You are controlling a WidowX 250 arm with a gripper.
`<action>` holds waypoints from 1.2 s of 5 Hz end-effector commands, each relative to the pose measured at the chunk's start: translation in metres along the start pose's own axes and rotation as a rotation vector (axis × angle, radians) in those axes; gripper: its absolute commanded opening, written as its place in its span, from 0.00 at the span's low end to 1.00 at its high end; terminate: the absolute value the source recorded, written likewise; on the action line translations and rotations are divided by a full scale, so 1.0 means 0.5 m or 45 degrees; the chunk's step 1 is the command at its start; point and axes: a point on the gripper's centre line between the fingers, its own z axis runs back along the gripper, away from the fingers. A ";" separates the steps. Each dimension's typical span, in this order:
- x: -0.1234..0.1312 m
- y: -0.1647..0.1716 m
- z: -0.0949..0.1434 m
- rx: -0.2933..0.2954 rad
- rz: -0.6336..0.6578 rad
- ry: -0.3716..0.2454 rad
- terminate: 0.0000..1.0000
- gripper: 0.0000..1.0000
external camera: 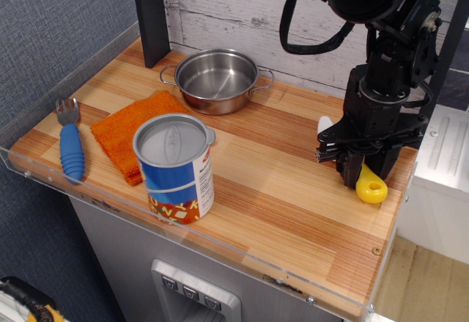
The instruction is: Balance the yellow knife on the front top of the pot.
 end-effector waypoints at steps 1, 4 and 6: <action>0.018 0.008 0.109 -0.092 0.101 -0.113 0.00 0.00; 0.141 0.106 0.206 -0.163 0.740 -0.261 0.00 0.00; 0.235 0.166 0.203 -0.112 1.074 -0.312 0.00 0.00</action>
